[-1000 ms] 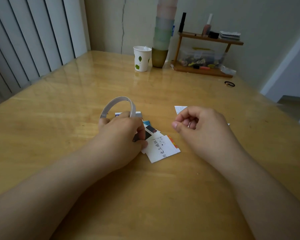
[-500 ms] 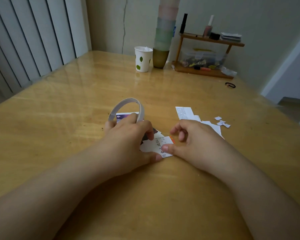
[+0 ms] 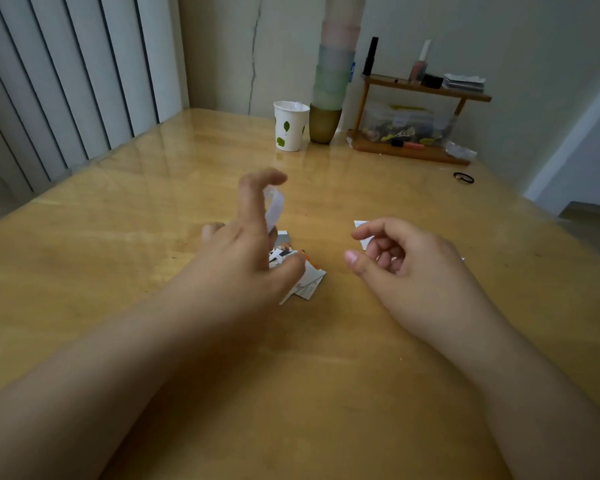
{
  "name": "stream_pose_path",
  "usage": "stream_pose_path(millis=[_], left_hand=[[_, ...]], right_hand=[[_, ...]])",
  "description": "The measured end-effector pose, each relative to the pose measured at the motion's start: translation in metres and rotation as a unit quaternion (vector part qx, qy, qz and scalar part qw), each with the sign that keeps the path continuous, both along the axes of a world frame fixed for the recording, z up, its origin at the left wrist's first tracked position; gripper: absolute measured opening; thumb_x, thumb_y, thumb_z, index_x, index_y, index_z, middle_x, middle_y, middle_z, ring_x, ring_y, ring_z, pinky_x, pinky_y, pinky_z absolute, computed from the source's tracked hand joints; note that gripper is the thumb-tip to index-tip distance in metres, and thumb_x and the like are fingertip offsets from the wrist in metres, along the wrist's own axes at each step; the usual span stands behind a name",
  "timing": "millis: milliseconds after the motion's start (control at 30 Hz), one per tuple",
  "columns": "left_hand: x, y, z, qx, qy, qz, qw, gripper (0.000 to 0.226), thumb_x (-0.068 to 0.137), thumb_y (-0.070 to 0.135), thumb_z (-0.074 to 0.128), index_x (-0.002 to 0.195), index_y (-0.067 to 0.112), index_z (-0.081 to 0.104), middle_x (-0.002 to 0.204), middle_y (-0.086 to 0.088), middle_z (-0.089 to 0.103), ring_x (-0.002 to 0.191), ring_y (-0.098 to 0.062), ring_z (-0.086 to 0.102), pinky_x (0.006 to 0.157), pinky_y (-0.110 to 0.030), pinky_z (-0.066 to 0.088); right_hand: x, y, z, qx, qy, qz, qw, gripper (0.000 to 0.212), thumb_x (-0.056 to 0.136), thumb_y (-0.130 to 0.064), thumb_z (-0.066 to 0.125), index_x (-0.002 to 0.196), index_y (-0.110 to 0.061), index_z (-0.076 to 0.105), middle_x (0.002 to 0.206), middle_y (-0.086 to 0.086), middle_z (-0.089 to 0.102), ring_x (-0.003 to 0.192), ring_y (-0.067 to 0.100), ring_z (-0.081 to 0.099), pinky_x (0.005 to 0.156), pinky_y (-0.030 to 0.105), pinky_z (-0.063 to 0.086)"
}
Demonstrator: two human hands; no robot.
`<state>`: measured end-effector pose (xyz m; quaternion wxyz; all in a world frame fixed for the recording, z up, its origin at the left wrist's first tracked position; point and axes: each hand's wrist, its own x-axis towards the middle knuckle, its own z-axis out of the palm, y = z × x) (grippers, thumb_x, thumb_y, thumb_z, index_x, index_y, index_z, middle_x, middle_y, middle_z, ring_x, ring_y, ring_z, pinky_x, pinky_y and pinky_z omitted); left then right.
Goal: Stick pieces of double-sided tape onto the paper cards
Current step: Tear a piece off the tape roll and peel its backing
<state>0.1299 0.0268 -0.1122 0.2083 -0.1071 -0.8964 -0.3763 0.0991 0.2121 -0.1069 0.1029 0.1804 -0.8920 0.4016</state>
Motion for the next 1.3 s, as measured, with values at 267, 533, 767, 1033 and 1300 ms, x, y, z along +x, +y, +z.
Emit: stream_pose_path(millis=[267, 533, 767, 1033, 1300], left_hand=[[0.004, 0.003, 0.007, 0.269, -0.103, -0.074, 0.955, 0.01, 0.082, 0.022, 0.047, 0.092, 0.024, 0.049, 0.06, 0.012, 0.05, 0.055, -0.004, 0.042, 0.05, -0.013, 0.034], [0.008, 0.009, 0.005, 0.255, -0.122, -0.155, 0.947, 0.011, 0.088, 0.021, 0.048, 0.097, 0.014, 0.052, 0.066, 0.01, 0.062, 0.066, -0.005, 0.053, 0.056, -0.009, 0.038], [0.013, 0.011, 0.004, 0.197, -0.088, -0.172, 0.961, 0.022, 0.086, 0.026, 0.051, 0.107, 0.023, 0.054, 0.086, 0.008, 0.067, 0.082, -0.011, 0.064, 0.073, -0.019, 0.05], [0.015, 0.011, 0.006, 0.118, -0.017, -0.153, 0.981, 0.007, 0.087, 0.022, 0.055, 0.084, 0.017, 0.059, 0.076, 0.013, 0.069, 0.071, -0.004, 0.067, 0.062, -0.009, 0.046], [0.015, 0.012, 0.006, 0.079, -0.009, -0.144, 0.986, 0.011, 0.09, 0.022, 0.052, 0.085, 0.018, 0.062, 0.079, 0.017, 0.068, 0.073, 0.001, 0.066, 0.064, -0.004, 0.042]], right_hand=[[0.011, -0.016, 0.001, -0.022, 0.145, 0.091, 0.985, 0.036, 0.081, -0.026, 0.065, 0.117, -0.023, 0.062, 0.106, -0.015, 0.057, 0.101, 0.0, 0.053, 0.082, 0.01, 0.041], [0.012, -0.016, 0.003, -0.009, 0.197, 0.095, 0.976, 0.031, 0.083, -0.022, 0.065, 0.114, -0.017, 0.065, 0.118, -0.007, 0.058, 0.11, 0.0, 0.053, 0.09, 0.019, 0.044], [0.01, -0.015, 0.002, -0.009, 0.21, 0.069, 0.975, 0.033, 0.084, -0.023, 0.063, 0.116, -0.014, 0.067, 0.119, -0.005, 0.063, 0.109, 0.002, 0.054, 0.091, 0.019, 0.044], [0.016, -0.015, 0.005, -0.042, 0.188, 0.059, 0.979, 0.037, 0.081, -0.027, 0.065, 0.118, -0.02, 0.066, 0.11, -0.017, 0.06, 0.106, -0.005, 0.052, 0.088, 0.006, 0.039], [0.016, -0.018, 0.003, -0.076, 0.221, 0.056, 0.971, 0.018, 0.077, -0.018, 0.071, 0.094, -0.013, 0.072, 0.105, -0.01, 0.066, 0.1, -0.004, 0.056, 0.085, 0.007, 0.04]])
